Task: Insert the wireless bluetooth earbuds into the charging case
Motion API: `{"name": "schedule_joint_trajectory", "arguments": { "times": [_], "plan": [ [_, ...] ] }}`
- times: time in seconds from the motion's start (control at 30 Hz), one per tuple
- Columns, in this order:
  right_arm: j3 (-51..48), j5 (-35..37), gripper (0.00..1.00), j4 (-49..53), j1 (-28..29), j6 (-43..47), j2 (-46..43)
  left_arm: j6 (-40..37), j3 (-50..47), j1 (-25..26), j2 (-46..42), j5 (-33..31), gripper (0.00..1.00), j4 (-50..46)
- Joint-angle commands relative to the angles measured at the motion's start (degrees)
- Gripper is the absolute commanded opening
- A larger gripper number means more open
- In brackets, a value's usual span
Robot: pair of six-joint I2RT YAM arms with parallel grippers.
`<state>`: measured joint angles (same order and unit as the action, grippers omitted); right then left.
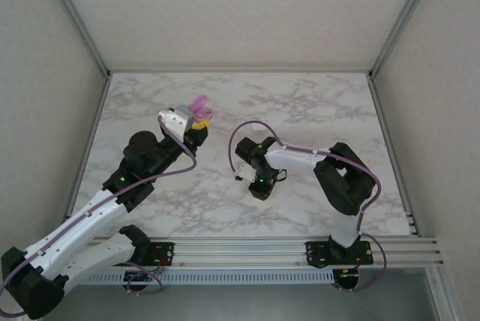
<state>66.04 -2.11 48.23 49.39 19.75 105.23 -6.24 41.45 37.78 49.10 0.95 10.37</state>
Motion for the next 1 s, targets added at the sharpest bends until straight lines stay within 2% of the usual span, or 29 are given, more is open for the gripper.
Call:
{"name": "schedule_joint_trajectory", "arguments": {
  "times": [0.0,0.23,0.43,0.67,0.97],
  "plan": [
    [-1.1,2.1,0.24,1.6,0.6,-1.8,0.4,-0.3,1.4,-0.4,-0.2,-0.5,0.19,1.0],
    [0.4,3.8,0.18,3.1,-1.8,-9.7,1.1,0.0,1.5,-0.4,0.1,-0.3,0.19,1.2],
    [1.3,1.3,0.2,4.8,-5.4,-16.7,0.8,0.2,1.7,-0.4,0.7,0.0,0.19,1.5],
    [1.6,1.9,0.28,6.6,-5.7,-18.2,2.5,0.3,2.0,-0.4,1.3,0.3,0.19,1.7],
    [1.0,2.3,0.28,7.4,-5.8,-18.7,2.6,0.3,2.0,-0.4,1.3,0.4,0.19,1.7]
  ]
}}
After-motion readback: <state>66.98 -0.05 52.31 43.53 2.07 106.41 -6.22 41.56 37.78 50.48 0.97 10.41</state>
